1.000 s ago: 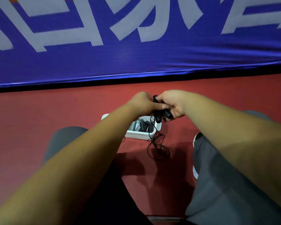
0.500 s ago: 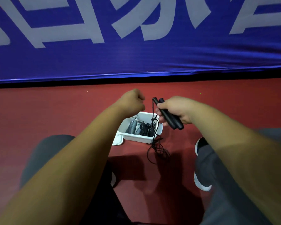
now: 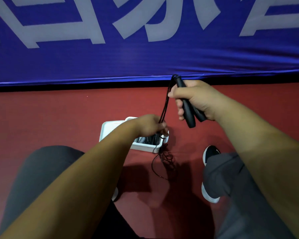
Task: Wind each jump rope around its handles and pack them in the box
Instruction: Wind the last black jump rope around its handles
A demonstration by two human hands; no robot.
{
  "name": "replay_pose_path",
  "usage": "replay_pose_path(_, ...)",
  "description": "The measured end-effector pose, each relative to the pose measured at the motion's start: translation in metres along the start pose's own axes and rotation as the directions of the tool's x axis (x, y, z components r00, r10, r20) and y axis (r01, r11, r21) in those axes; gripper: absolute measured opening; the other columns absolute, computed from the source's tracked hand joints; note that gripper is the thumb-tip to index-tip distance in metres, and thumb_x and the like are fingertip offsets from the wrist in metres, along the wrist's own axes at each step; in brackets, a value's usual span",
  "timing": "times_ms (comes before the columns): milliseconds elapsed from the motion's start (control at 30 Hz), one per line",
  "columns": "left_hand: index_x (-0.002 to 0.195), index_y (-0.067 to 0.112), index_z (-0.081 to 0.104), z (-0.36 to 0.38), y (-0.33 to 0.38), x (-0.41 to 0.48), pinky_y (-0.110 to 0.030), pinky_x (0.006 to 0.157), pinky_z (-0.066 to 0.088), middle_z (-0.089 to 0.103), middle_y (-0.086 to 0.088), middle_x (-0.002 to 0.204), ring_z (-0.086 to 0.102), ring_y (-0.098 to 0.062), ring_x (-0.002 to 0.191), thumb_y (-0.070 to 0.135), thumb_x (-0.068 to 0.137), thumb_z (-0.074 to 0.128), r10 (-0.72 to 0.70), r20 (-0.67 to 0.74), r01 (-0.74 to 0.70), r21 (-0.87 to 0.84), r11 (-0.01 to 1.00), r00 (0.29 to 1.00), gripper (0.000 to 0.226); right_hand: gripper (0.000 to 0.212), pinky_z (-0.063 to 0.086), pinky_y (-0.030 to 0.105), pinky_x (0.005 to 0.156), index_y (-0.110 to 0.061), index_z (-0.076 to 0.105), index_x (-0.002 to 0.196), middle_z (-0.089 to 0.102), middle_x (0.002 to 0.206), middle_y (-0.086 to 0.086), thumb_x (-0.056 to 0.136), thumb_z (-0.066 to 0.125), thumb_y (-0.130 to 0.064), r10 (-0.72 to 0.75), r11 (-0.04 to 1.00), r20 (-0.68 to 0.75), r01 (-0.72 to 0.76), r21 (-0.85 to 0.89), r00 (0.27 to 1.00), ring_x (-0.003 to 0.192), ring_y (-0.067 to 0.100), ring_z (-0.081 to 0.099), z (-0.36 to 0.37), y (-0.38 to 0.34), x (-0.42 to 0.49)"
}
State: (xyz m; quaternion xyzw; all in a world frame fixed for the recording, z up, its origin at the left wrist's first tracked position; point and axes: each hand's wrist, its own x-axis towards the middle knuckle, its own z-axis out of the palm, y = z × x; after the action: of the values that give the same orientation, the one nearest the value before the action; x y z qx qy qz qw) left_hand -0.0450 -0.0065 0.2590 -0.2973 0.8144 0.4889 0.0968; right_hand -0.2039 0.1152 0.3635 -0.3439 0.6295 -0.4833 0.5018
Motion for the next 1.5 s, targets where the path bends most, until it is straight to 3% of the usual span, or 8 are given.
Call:
replay_pose_path(233,0.104,0.006,0.060,-0.027,0.041,-0.020,-0.031,0.070,0.064,0.078,-0.015,0.095,0.077,-0.026,0.083,0.021,0.113,0.045,-0.020,-0.339,-0.195,-0.589,0.784,0.941,0.023,0.019,0.060,0.034,0.063,-0.007,0.067,0.118,0.063,0.077,0.008,0.101,0.062,-0.013,0.231,0.868,-0.215,-0.301,-0.396,0.949,0.062,0.024,0.064,-0.012,0.042,0.020)
replay_pose_path(433,0.104,0.005,0.061,-0.045,0.067,-0.037,-0.025,0.069,0.063,0.079,-0.017,0.101,0.079,-0.028,0.094,0.026,0.111,0.050,-0.012,-0.388,-0.343,-0.830,0.439,0.922,0.025,0.017,0.041,0.026,0.050,-0.017,0.072,0.103,0.046,0.063,-0.001,0.095,0.062,-0.006,0.396,0.918,0.130,-0.388,-0.082,0.909,0.046,0.012,0.040,0.013,0.061,0.026)
replay_pose_path(633,0.106,0.016,0.064,-0.062,0.046,-0.037,-0.035,0.077,0.061,0.076,0.003,0.086,0.075,-0.020,0.078,0.041,0.108,0.056,-0.123,-0.436,-0.283,-0.749,0.599,0.892,0.026,0.018,0.031,0.023,0.046,-0.015,0.070,0.107,0.043,0.070,-0.006,0.098,0.056,-0.023,0.414,0.899,0.249,-0.436,0.041,0.876,0.044,0.008,0.030,0.011,0.053,0.032)
replay_pose_path(767,0.102,0.016,0.060,-0.065,0.040,-0.038,-0.043,0.086,0.059,0.065,0.002,0.077,0.068,-0.018,0.068,0.038,0.111,0.050,-0.106,-0.432,-0.323,-0.795,0.513,0.895,0.026,0.026,0.029,0.025,0.049,-0.018,0.065,0.115,0.048,0.073,-0.005,0.095,0.074,-0.031,0.301,0.941,0.337,-0.336,0.049,0.892,0.046,0.008,0.032,0.016,0.051,0.028)
replay_pose_path(967,0.101,0.017,0.059,-0.063,0.033,-0.036,-0.039,0.079,0.062,0.071,-0.001,0.084,0.073,-0.018,0.078,0.040,0.111,0.047,-0.097,-0.449,-0.360,-0.812,0.460,0.888,0.028,0.030,0.038,0.026,0.050,-0.017,0.060,0.101,0.056,0.070,-0.001,0.088,0.086,-0.022,0.167,0.986,0.197,-0.159,-0.059,0.966,0.048,0.014,0.040,0.043,0.057,0.026)
replay_pose_path(1133,0.111,0.015,0.065,-0.066,0.024,-0.032,-0.032,0.072,0.060,0.076,0.001,0.092,0.072,-0.016,0.080,0.061,0.107,0.039,-0.174,-0.473,-0.310,-0.771,0.556,0.864,0.053,0.016,0.035,0.024,0.045,-0.017,0.057,0.090,0.052,0.069,0.000,0.098,0.071,-0.019,0.121,0.964,0.078,-0.136,0.229,0.990,0.045,0.013,0.038,0.049,0.044,0.034)
replay_pose_path(1333,0.129,0.004,0.059,-0.031,-0.002,-0.020,-0.042,0.096,0.046,0.074,-0.018,0.118,0.071,-0.032,0.112,0.026,0.096,0.030,-0.049,-0.008,0.026,-0.755,0.655,0.999,0.049,0.014,0.038,0.026,0.045,-0.013,0.058,0.094,0.057,0.075,0.006,0.103,0.067,-0.021,-0.009,0.892,-0.122,0.063,0.447,0.993,0.044,0.016,0.041,0.036,0.018,0.045)
replay_pose_path(1500,0.107,-0.011,0.066,-0.008,-0.010,-0.022,-0.039,0.098,0.051,0.072,-0.027,0.104,0.069,-0.030,0.104,0.017,0.096,0.046,0.035,0.114,0.004,-0.327,0.945,0.993,0.036,0.014,0.040,0.028,0.048,-0.016,0.055,0.101,0.068,0.081,0.004,0.104,0.068,-0.020,-0.100,0.853,-0.362,0.267,0.448,0.927,0.047,0.016,0.043,0.016,0.008,0.049)
